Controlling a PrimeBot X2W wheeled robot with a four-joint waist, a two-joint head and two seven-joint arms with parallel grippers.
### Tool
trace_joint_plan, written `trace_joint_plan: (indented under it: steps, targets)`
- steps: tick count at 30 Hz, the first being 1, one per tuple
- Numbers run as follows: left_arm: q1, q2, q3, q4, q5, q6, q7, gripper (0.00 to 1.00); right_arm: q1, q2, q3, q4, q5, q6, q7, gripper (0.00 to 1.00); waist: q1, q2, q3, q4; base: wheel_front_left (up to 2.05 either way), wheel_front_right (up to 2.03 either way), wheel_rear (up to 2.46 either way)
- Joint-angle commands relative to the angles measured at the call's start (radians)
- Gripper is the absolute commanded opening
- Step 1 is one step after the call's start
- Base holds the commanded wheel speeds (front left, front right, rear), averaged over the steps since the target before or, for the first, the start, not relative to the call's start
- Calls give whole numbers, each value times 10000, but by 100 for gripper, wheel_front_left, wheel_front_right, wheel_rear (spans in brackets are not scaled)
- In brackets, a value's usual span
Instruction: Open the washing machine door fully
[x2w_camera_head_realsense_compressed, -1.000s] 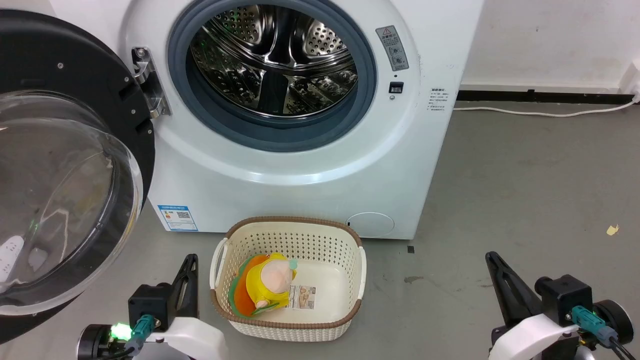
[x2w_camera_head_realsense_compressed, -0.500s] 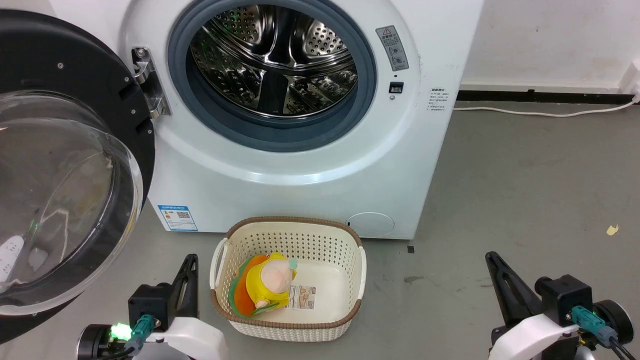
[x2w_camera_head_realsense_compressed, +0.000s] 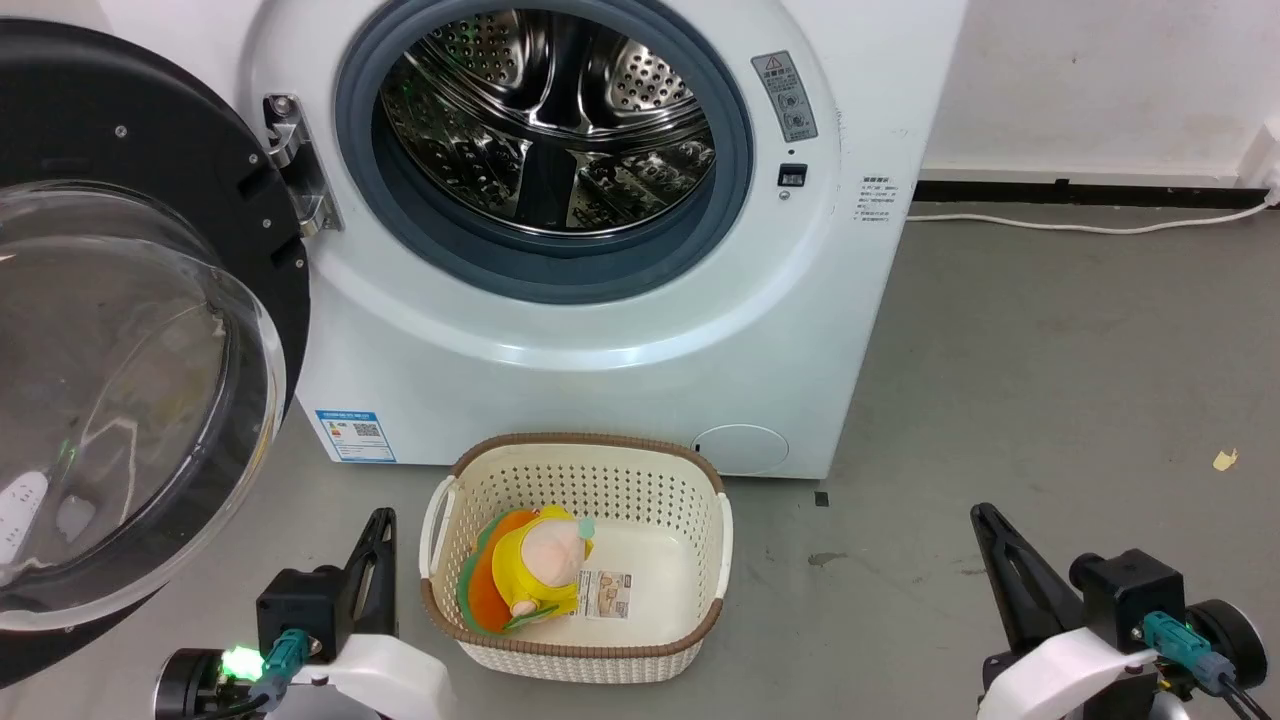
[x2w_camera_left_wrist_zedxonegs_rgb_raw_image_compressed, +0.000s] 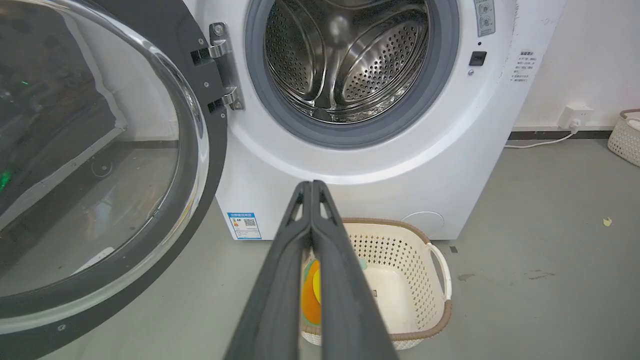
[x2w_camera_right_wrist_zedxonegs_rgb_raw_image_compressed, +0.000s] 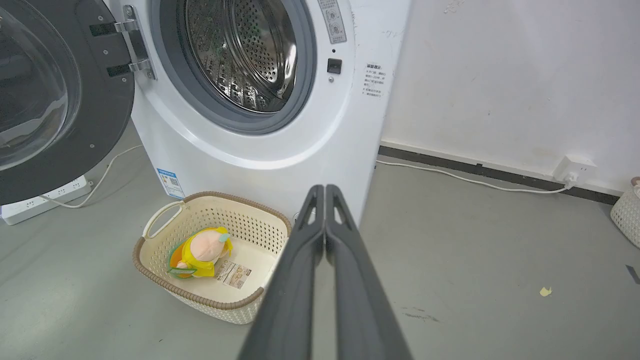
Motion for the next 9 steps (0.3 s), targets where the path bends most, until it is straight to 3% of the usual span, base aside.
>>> trace_joint_plan:
  steps: [1,9]
  targets:
    - [-151,6,-5,-39,87,28,1,0,-119,51,-11,-41,-76,8,12,0,0,0,0,0,0,0,0]
    - [-151,6,-5,-39,87,28,1,0,-119,51,-11,-41,-76,8,12,0,0,0,0,0,0,0,0]
